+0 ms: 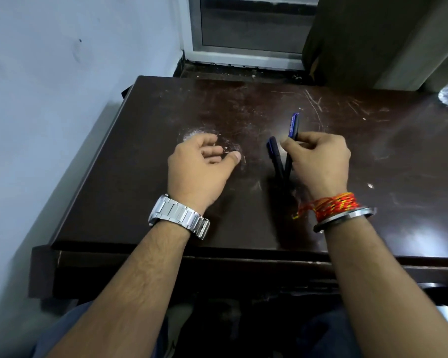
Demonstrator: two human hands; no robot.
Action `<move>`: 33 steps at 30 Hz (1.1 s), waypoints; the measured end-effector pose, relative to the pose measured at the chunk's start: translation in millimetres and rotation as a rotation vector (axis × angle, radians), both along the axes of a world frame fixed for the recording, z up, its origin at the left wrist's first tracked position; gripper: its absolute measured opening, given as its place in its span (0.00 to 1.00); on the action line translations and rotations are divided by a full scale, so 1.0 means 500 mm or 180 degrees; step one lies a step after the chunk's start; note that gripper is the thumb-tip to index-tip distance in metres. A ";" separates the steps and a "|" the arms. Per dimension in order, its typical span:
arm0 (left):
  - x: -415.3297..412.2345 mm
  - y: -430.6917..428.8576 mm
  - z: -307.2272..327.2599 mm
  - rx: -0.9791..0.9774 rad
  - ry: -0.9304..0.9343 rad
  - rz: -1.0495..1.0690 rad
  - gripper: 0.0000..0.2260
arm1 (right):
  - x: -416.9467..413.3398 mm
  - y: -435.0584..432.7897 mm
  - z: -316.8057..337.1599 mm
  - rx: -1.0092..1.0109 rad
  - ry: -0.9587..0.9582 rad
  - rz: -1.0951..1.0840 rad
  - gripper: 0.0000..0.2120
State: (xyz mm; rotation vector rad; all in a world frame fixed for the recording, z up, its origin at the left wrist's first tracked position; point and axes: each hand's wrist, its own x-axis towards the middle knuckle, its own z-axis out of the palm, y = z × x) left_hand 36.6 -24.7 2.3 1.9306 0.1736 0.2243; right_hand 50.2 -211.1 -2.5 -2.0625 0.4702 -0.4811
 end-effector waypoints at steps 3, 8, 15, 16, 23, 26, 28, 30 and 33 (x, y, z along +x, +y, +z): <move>0.000 0.000 -0.003 0.0155 -0.0010 0.0046 0.17 | 0.007 -0.011 -0.010 -0.0189 0.0334 -0.0040 0.11; 0.004 0.023 -0.011 0.0840 -0.0131 0.0332 0.13 | 0.009 -0.009 -0.017 -0.0453 0.0620 0.0064 0.14; 0.012 0.046 -0.007 0.1007 0.0164 0.0442 0.10 | 0.006 -0.018 0.000 -0.0710 0.1159 0.0484 0.19; 0.012 0.046 -0.006 0.1018 0.0213 0.0423 0.11 | 0.006 -0.018 0.002 -0.0728 0.1207 0.0528 0.20; 0.010 0.051 -0.004 0.1387 0.0600 0.0354 0.14 | -0.007 0.004 0.011 -0.0782 0.1025 0.0575 0.23; 0.013 0.054 -0.006 0.1523 0.0788 0.0296 0.12 | -0.006 0.012 0.012 -0.0854 0.1114 0.0551 0.20; 0.014 0.052 -0.006 0.1596 0.0960 0.0193 0.07 | -0.008 0.020 0.013 -0.0881 0.1118 0.0554 0.19; 0.015 0.049 -0.009 0.1599 0.1033 0.0103 0.06 | -0.010 0.030 0.012 -0.0932 0.1081 0.0519 0.18; 0.015 0.043 -0.012 0.1558 0.0874 0.0125 0.05 | -0.014 0.046 0.010 -0.0955 0.1022 0.0402 0.13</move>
